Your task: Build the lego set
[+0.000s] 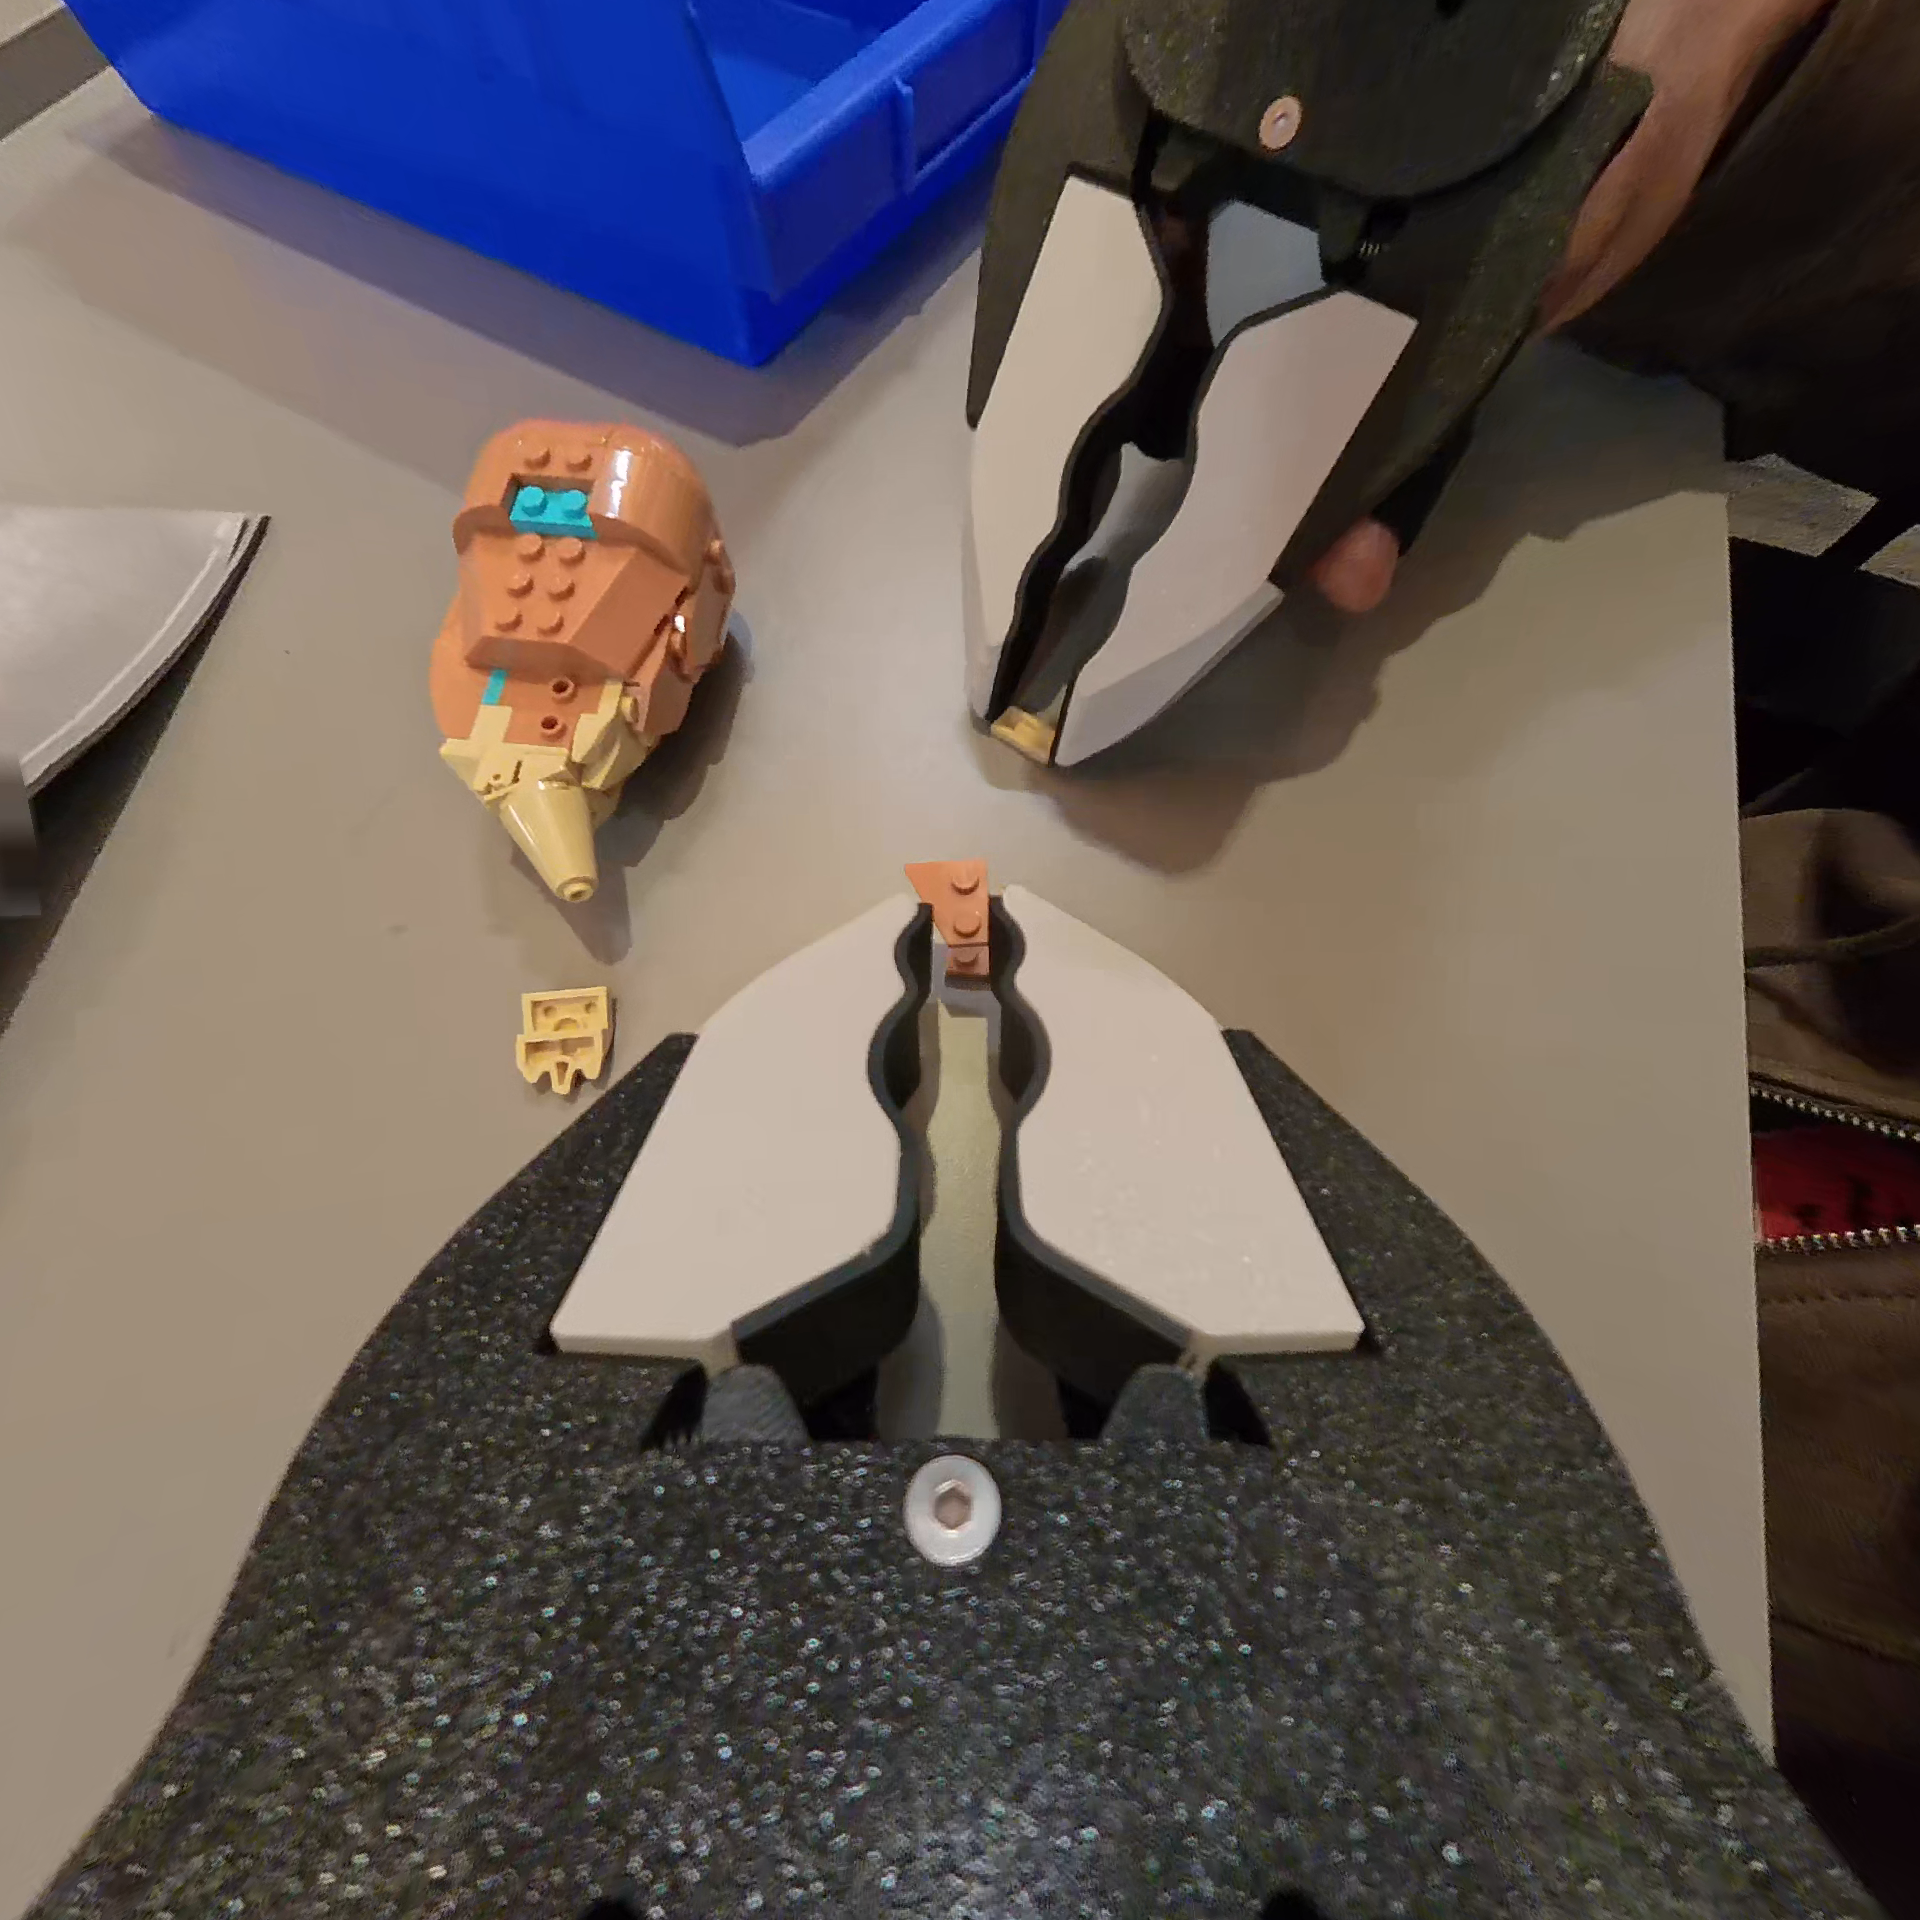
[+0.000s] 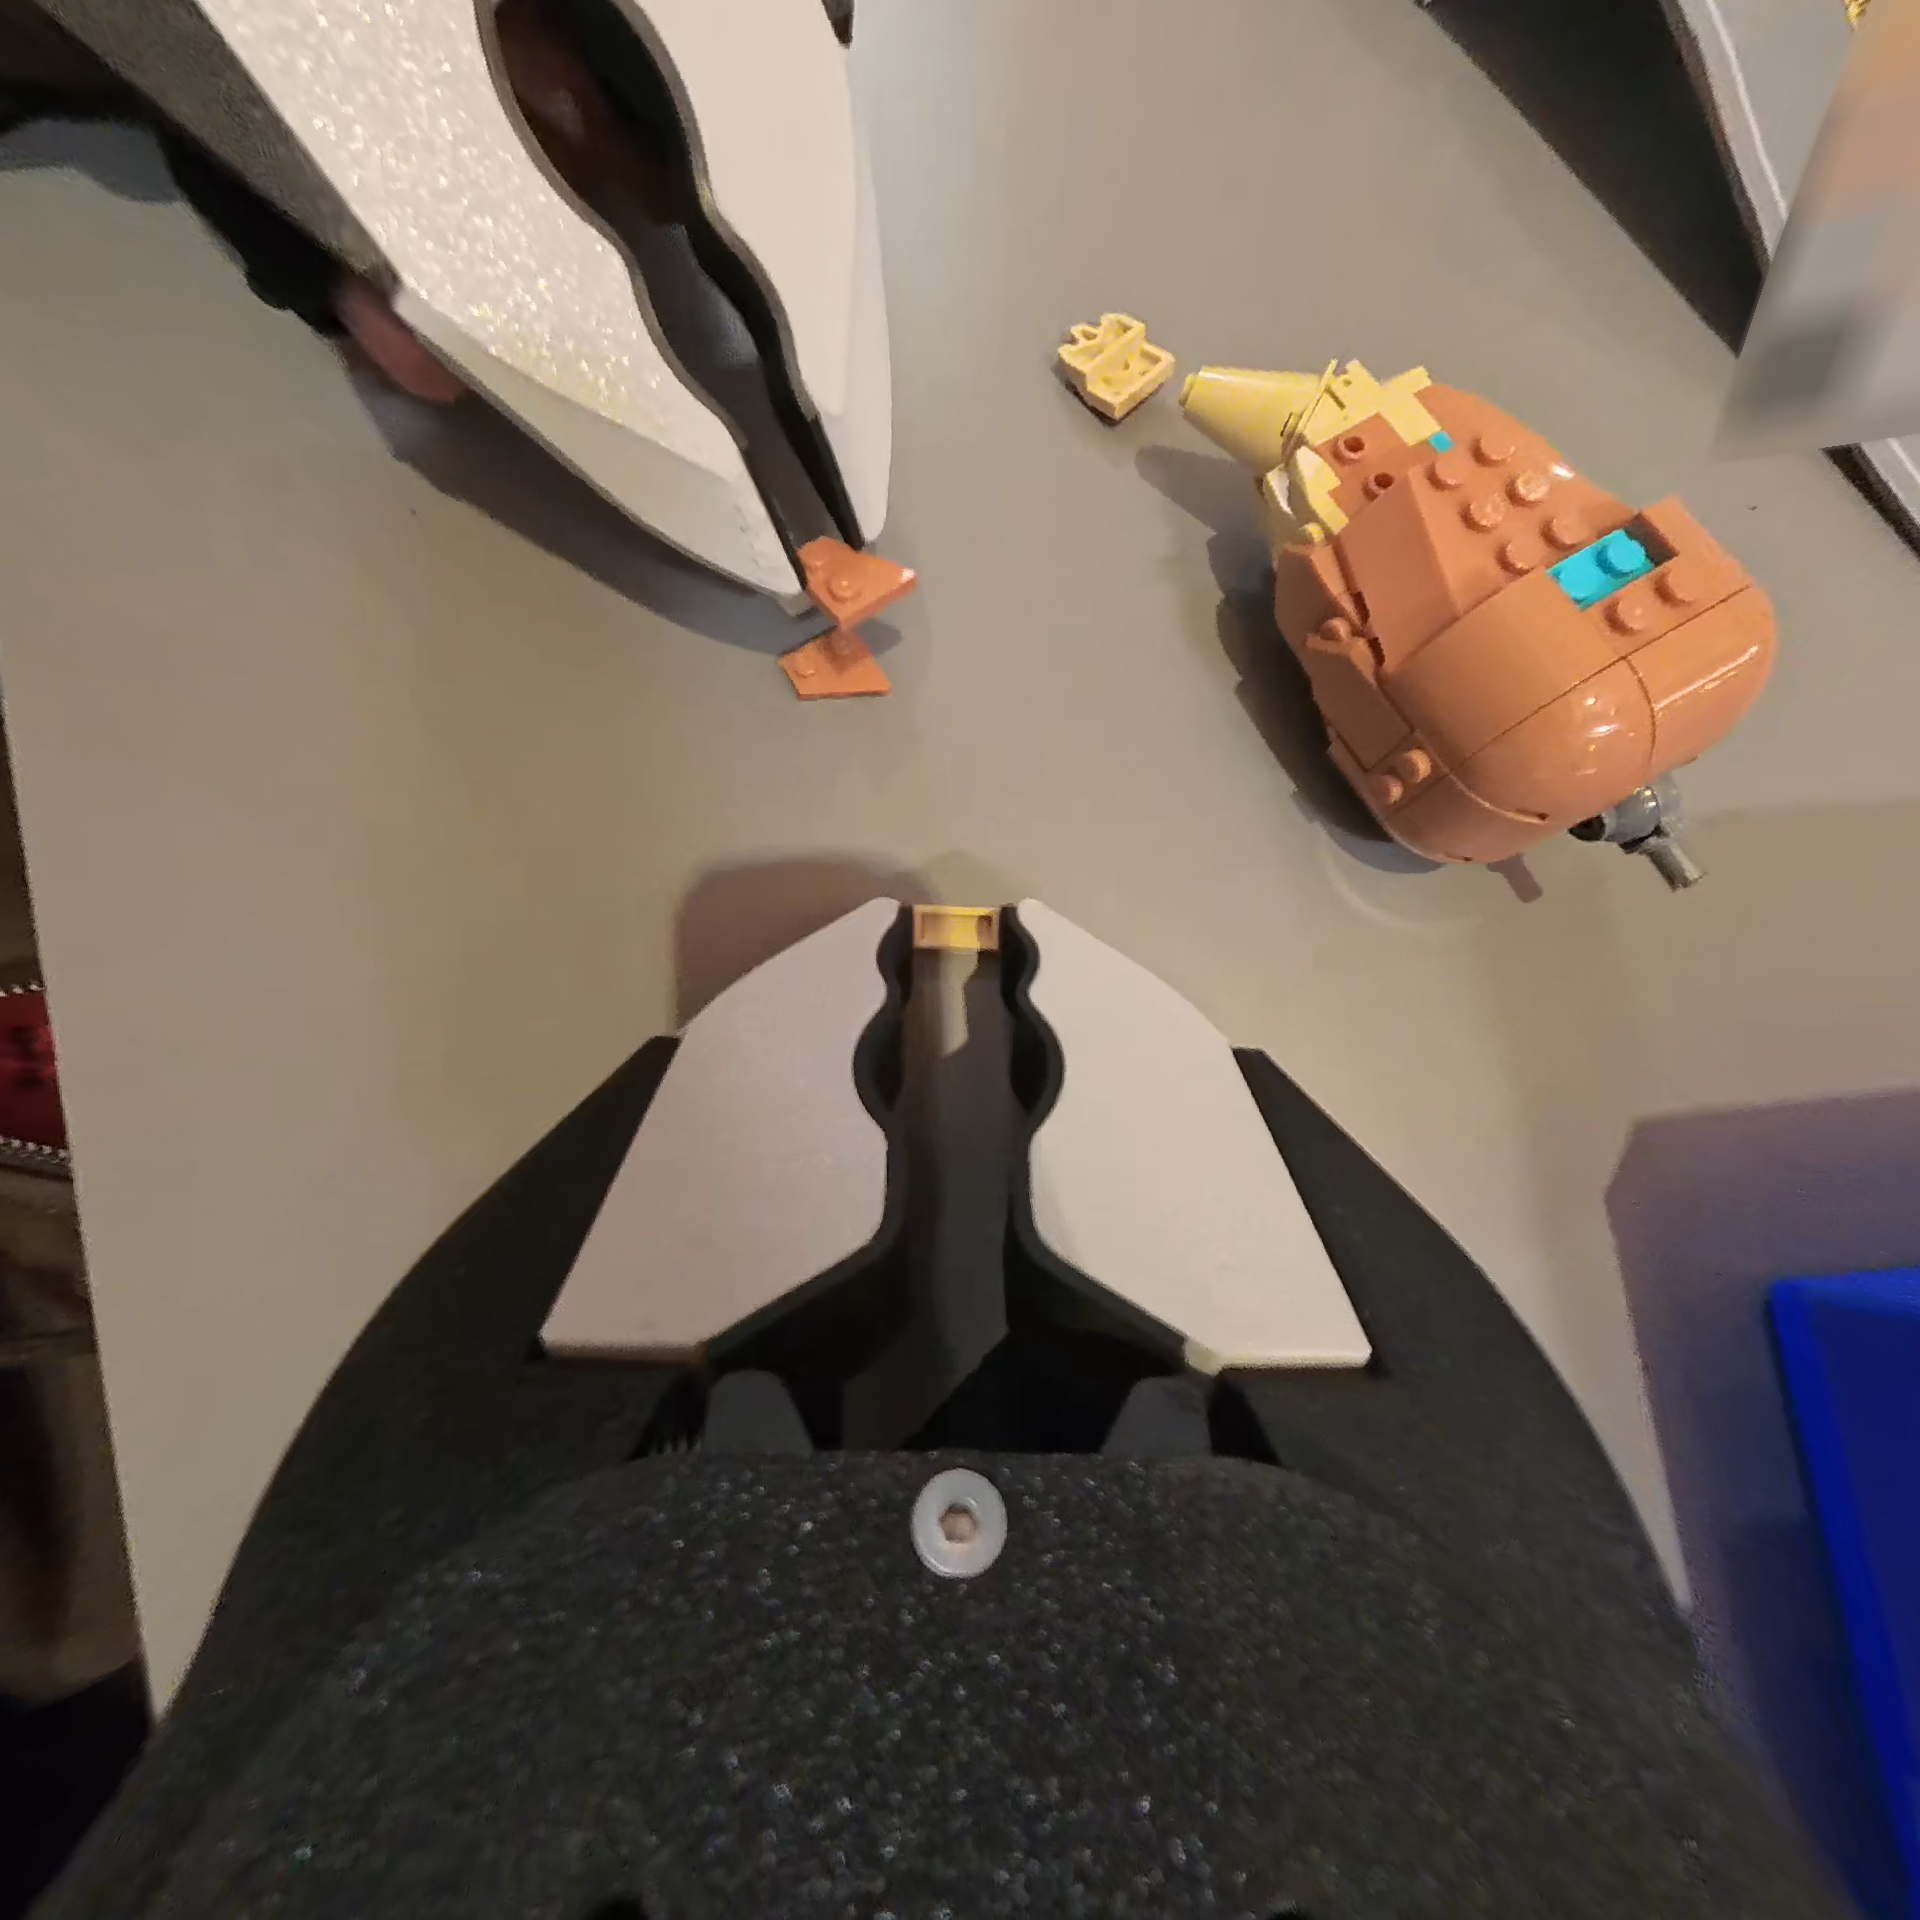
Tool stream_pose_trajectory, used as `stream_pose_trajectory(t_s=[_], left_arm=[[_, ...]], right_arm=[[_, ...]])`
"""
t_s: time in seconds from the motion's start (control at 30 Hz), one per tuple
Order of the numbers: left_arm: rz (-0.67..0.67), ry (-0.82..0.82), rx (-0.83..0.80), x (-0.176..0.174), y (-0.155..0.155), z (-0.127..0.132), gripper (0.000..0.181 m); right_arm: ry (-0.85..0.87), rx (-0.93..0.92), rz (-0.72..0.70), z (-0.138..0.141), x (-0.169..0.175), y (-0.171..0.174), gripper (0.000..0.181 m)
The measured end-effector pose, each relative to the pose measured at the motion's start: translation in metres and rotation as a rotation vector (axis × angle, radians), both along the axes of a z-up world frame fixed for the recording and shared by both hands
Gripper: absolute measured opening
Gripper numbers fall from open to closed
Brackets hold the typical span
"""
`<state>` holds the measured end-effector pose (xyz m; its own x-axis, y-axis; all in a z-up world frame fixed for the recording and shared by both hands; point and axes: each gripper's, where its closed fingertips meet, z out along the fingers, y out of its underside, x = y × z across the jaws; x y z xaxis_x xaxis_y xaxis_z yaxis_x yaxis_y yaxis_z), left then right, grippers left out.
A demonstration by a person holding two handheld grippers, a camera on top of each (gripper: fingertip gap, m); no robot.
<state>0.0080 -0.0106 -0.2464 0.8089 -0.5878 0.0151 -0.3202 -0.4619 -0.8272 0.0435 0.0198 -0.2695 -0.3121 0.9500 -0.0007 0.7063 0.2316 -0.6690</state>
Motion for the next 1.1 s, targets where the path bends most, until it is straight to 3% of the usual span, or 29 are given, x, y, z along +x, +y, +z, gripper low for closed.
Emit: stream_pose_trajectory(t_s=[0.03,0.37,0.5,0.63,0.93,1.1], left_arm=[[-0.004,0.001,0.01,0.001,0.0,0.001,0.01],[0.033,-0.015,0.251,0.003,0.002,0.03,0.01],[0.05,-0.054,0.3,0.005,0.001,0.04,0.01],[0.072,-0.05,0.287,0.0,0.001,0.037,0.01],[0.101,0.054,0.177,-0.01,0.001,0.016,0.01],[0.138,0.109,-0.053,-0.023,-0.006,-0.015,0.01]], right_arm=[[0.012,-0.03,0.001,0.002,-0.001,-0.002,0.016],[0.384,-0.772,-0.036,0.087,-0.019,-0.03,0.016],[0.43,-0.925,-0.081,0.094,-0.025,-0.025,0.016],[0.384,-0.765,-0.116,0.078,-0.029,-0.022,0.016],[0.222,0.138,0.014,0.026,-0.032,-0.016,0.016],[0.193,0.148,0.06,0.015,-0.035,-0.028,0.016]])
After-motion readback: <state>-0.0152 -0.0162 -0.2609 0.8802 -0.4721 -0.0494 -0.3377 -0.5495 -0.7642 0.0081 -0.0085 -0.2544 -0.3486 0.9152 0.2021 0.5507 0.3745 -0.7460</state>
